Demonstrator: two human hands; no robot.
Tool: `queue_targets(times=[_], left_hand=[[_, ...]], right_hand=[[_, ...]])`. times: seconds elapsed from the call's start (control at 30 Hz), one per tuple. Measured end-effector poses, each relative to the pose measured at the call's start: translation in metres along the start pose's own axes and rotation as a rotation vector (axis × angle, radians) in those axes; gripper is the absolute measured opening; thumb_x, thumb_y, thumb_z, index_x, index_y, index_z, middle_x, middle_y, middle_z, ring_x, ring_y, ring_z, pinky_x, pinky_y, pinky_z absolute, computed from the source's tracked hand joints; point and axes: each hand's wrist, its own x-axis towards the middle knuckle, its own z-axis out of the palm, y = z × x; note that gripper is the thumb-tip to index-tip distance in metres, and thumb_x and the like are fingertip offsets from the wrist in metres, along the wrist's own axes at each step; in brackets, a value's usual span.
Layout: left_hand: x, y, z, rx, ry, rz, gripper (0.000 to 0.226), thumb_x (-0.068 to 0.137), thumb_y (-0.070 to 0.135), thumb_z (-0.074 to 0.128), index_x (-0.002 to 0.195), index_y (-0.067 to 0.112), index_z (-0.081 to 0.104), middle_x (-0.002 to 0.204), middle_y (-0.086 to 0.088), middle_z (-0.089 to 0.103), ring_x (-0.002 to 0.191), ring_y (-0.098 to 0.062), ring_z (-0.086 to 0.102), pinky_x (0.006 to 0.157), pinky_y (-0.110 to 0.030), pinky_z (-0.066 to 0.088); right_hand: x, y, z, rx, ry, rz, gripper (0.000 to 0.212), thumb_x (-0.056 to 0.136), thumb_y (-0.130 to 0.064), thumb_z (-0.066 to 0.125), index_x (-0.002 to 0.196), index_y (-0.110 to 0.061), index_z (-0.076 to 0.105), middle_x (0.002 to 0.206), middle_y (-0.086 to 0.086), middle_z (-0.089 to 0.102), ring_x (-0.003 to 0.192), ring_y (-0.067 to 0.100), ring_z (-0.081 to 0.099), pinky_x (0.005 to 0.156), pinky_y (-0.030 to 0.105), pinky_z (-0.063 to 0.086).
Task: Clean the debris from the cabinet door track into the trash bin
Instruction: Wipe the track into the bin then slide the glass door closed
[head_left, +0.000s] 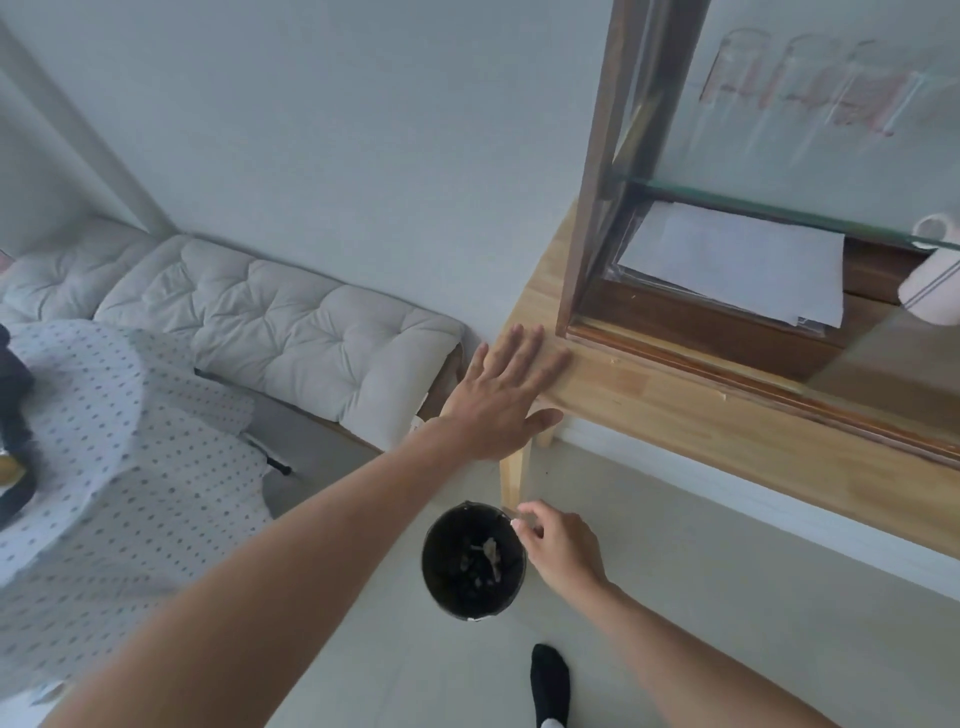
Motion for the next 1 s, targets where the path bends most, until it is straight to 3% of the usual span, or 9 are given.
queue_targets(times=[0.13, 0.27, 0.37, 0.5, 0.7, 0.8, 0.9, 1.0], left_hand=[[0.0, -0.002, 0.0, -0.015, -0.007, 0.012, 0.081, 0.107, 0.069, 0.031, 0.168, 0.041, -0.014, 0.178, -0.002, -0.021, 0.161, -0.028, -0.026, 0.131, -0.059, 0.0], [-0.001, -0.002, 0.0, -0.011, -0.001, 0.016, 0.083, 0.107, 0.068, 0.035, 0.168, 0.04, -0.013, 0.178, -0.004, -0.019, 0.162, -0.03, -0.025, 0.131, -0.06, 0.0], [-0.001, -0.001, -0.001, 0.0, -0.004, 0.013, 0.085, 0.107, 0.067, 0.037, 0.168, 0.039, -0.015, 0.178, -0.004, -0.02, 0.161, -0.03, -0.025, 0.131, -0.06, 0.0], [-0.001, 0.003, -0.004, 0.02, -0.022, -0.006, 0.084, 0.107, 0.067, 0.035, 0.168, 0.039, -0.016, 0.177, -0.003, -0.022, 0.161, -0.03, -0.026, 0.131, -0.06, 0.001], [-0.002, 0.007, -0.009, 0.053, -0.059, -0.032, 0.083, 0.107, 0.069, 0.03, 0.167, 0.039, -0.019, 0.176, -0.003, -0.025, 0.16, -0.03, -0.028, 0.13, -0.06, 0.0], [-0.001, 0.012, -0.011, 0.067, -0.079, -0.049, 0.084, 0.106, 0.07, 0.028, 0.166, 0.039, -0.022, 0.175, -0.005, -0.028, 0.159, -0.031, -0.03, 0.13, -0.06, -0.003], [0.0, 0.015, -0.014, 0.065, -0.108, -0.057, 0.088, 0.106, 0.071, 0.031, 0.166, 0.037, -0.023, 0.174, -0.007, -0.03, 0.158, -0.033, -0.031, 0.13, -0.059, -0.006], [0.001, 0.013, -0.018, 0.07, -0.135, -0.042, 0.092, 0.105, 0.07, 0.036, 0.166, 0.036, -0.023, 0.174, -0.008, -0.031, 0.159, -0.034, -0.029, 0.131, -0.059, -0.004]], right_hand=[[0.008, 0.002, 0.005, 0.001, -0.083, 0.019, 0.039, 0.101, -0.051, 0.06, 0.135, -0.036, 0.07, 0.109, -0.006, 0.082, 0.107, 0.021, 0.076, 0.09, 0.034, 0.056], [0.011, 0.006, 0.004, -0.021, -0.109, 0.023, 0.04, 0.102, -0.049, 0.059, 0.137, -0.034, 0.068, 0.098, -0.008, 0.08, 0.104, 0.021, 0.076, 0.087, 0.033, 0.055], [0.012, 0.01, -0.003, -0.032, -0.096, 0.014, 0.04, 0.102, -0.048, 0.059, 0.138, -0.031, 0.068, 0.102, -0.004, 0.081, 0.103, 0.023, 0.076, 0.087, 0.035, 0.056], [0.009, 0.016, -0.021, -0.016, -0.062, 0.0, 0.041, 0.103, -0.048, 0.059, 0.138, -0.029, 0.068, 0.086, -0.01, 0.074, 0.092, 0.019, 0.075, 0.085, 0.035, 0.058], [0.002, 0.028, -0.06, -0.011, 0.015, -0.001, 0.044, 0.102, -0.054, 0.058, 0.138, -0.031, 0.067, 0.091, -0.008, 0.08, 0.092, 0.016, 0.076, 0.085, 0.035, 0.06], [-0.004, 0.032, -0.08, -0.01, 0.07, 0.023, 0.04, 0.102, -0.056, 0.055, 0.131, -0.032, 0.071, 0.093, -0.01, 0.08, 0.09, 0.011, 0.075, 0.082, 0.032, 0.06], [-0.012, 0.032, -0.1, 0.03, 0.12, 0.074, 0.033, 0.101, -0.054, 0.056, 0.118, -0.034, 0.076, 0.081, -0.013, 0.077, 0.076, 0.004, 0.073, 0.076, 0.031, 0.06], [-0.022, 0.031, -0.118, 0.062, 0.199, 0.105, 0.026, 0.101, -0.051, 0.059, 0.11, -0.034, 0.077, 0.074, -0.017, 0.071, 0.07, -0.002, 0.067, 0.065, 0.02, 0.051]])
